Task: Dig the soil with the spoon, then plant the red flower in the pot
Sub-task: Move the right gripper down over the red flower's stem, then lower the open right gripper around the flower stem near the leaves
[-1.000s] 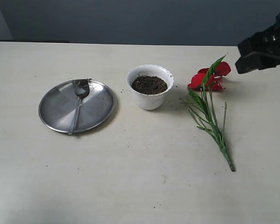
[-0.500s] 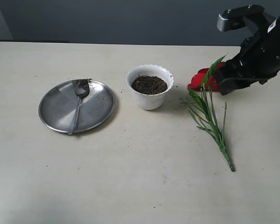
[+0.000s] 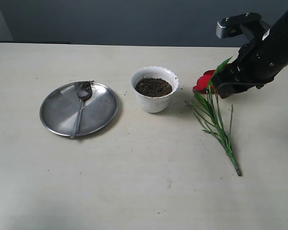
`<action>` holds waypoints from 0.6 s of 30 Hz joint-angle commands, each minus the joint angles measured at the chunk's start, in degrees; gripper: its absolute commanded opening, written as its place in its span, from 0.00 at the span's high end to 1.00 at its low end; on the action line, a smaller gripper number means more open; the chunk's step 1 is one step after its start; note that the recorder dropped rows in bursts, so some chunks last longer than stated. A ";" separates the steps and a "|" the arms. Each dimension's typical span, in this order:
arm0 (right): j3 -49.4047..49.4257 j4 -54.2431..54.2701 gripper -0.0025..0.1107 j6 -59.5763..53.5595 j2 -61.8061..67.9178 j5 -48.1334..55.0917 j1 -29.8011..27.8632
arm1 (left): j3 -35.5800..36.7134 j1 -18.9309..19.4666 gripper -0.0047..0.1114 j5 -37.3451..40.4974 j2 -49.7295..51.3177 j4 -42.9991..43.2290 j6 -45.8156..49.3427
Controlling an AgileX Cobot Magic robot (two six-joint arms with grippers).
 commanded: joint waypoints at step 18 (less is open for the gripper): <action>-0.31 0.06 0.36 1.57 8.34 -0.21 -0.09 | 0.30 -0.24 0.96 -0.36 -0.34 -0.35 0.05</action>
